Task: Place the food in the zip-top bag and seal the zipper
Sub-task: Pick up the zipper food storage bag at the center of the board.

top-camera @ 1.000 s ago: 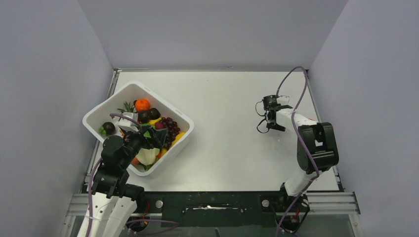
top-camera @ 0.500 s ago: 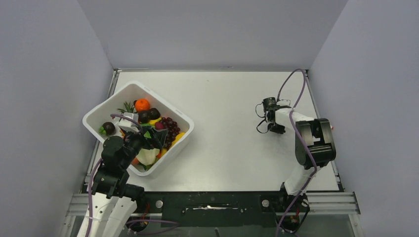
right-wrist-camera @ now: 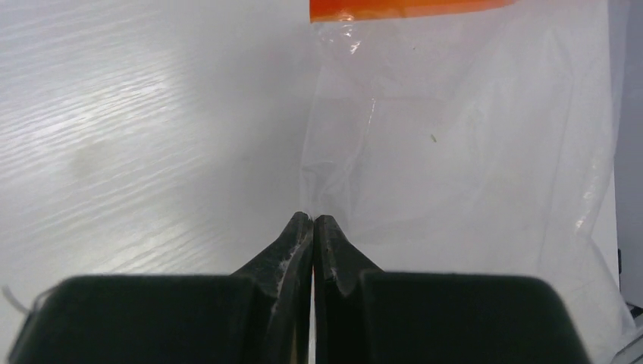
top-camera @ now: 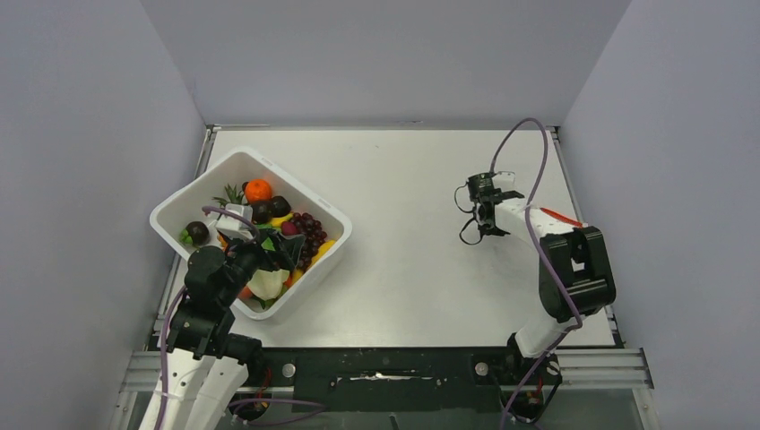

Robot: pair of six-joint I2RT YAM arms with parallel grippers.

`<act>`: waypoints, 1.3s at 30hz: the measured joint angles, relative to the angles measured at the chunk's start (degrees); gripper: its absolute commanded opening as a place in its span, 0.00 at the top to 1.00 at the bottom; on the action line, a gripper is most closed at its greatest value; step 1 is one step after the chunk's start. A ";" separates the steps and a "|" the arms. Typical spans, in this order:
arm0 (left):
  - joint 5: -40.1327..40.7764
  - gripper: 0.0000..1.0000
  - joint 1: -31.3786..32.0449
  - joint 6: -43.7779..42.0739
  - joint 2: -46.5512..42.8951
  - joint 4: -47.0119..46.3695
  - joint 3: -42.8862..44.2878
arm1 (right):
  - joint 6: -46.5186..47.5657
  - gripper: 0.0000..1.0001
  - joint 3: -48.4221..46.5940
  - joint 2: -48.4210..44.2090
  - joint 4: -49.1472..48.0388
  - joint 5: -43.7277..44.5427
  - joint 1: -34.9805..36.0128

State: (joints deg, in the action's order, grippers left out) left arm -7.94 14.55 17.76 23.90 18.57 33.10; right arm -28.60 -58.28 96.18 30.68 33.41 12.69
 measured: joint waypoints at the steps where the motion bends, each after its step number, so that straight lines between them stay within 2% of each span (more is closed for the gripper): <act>1: 0.00 0.04 -0.02 0.00 0.07 0.00 0.00 | 0.42 1.00 0.00 -0.94 -0.11 -0.20 0.85; 7: -0.02 0.04 0.00 0.00 0.35 0.00 0.00 | 3.69 1.00 0.00 -5.16 -0.74 -2.10 7.63; 19: -3.19 0.04 0.00 0.07 0.85 -2.16 -1.11 | 9.60 1.00 0.00 -14.51 0.57 -4.70 27.34; 25: -9.33 0.04 0.02 1.68 -0.24 -7.17 -1.42 | 14.51 1.00 -0.72 -22.88 2.49 -11.26 29.18; 32: -17.18 0.05 0.04 2.27 -1.75 -18.78 -4.22 | 18.78 1.00 -2.03 -33.27 5.11 -24.85 29.64; 39: -26.29 0.07 0.04 -1.90 -1.51 -23.82 -4.92 | 22.40 1.00 -3.54 -42.95 9.51 -40.22 29.79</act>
State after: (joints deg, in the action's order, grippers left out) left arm -34.24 14.59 15.86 22.39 -5.26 28.18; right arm -6.20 -61.82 53.23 40.18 -6.81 42.48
